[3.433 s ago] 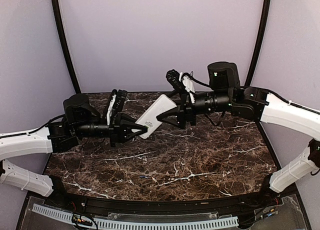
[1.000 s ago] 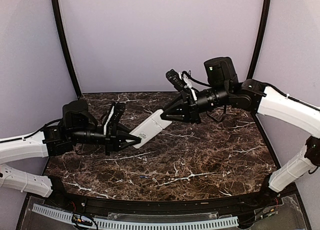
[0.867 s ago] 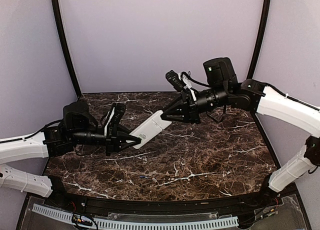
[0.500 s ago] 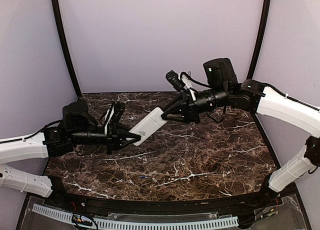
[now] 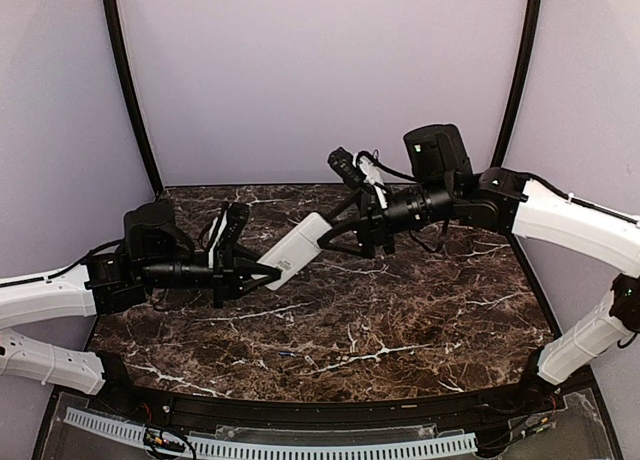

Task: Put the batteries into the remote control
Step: Pass from the left arm to the right

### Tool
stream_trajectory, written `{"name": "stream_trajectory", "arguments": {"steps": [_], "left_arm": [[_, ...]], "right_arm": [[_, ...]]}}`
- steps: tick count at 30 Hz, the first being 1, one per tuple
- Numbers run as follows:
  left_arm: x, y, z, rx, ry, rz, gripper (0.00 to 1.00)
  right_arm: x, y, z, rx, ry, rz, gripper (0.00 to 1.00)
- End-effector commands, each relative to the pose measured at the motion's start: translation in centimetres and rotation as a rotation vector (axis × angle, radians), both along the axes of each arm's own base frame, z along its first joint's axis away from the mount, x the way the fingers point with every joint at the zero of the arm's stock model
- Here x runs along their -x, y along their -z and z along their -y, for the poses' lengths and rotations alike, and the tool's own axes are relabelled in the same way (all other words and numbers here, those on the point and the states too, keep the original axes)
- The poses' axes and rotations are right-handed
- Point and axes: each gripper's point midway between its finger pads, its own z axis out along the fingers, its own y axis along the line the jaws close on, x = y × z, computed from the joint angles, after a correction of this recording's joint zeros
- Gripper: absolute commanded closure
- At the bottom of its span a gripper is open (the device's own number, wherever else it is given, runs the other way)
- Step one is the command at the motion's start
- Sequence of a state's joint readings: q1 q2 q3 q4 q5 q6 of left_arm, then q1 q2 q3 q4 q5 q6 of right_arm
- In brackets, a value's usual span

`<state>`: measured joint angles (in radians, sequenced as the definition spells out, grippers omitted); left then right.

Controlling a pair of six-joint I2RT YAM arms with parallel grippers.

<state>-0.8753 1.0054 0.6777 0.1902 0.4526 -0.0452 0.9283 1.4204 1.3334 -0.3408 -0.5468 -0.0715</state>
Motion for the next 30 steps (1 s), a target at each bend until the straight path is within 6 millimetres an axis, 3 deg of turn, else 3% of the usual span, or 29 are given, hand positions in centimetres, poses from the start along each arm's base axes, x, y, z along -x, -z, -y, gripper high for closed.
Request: {"name": "stream_trajectory", "arguments": {"steps": [1,4,10,22,23,25,27,30], "left_arm": [[0.7,-1.3,0.1,0.046,0.034,0.027,1.00],[1.2,-1.4,0.2,0.054,0.063,0.022,1.00],[1.9,-1.6,0.3,0.051,0.108,0.027,1.00],[1.1,-1.5,0.4,0.023,0.091,0.037,0.98],[0.9,-1.5,0.4,0.010,0.088,0.072,0.94],[0.1,-1.1,0.2,-0.031,0.055,0.116,0.64],[-0.5,-1.0,0.0,-0.066,0.026,0.163,0.42],[-1.2,-1.6,-0.6,-0.087,-0.017,0.263,0.28]], "right_arm": [[0.0,-0.5,-1.3,-0.057,-0.022,0.016,0.43],[0.2,-0.1,-1.8,-0.050,-0.055,-0.006,0.54],[1.4,0.7,-2.5,-0.019,-0.147,-0.070,0.61],[3.2,0.6,-2.5,-0.022,-0.245,-0.157,0.95],[3.2,0.5,-2.5,-0.023,-0.244,-0.163,0.96],[2.9,0.3,-2.5,-0.023,-0.214,-0.173,0.98],[2.3,0.1,-2.6,-0.024,-0.171,-0.188,1.00],[1.5,-0.4,-2.8,-0.033,-0.113,-0.247,1.00]]}}
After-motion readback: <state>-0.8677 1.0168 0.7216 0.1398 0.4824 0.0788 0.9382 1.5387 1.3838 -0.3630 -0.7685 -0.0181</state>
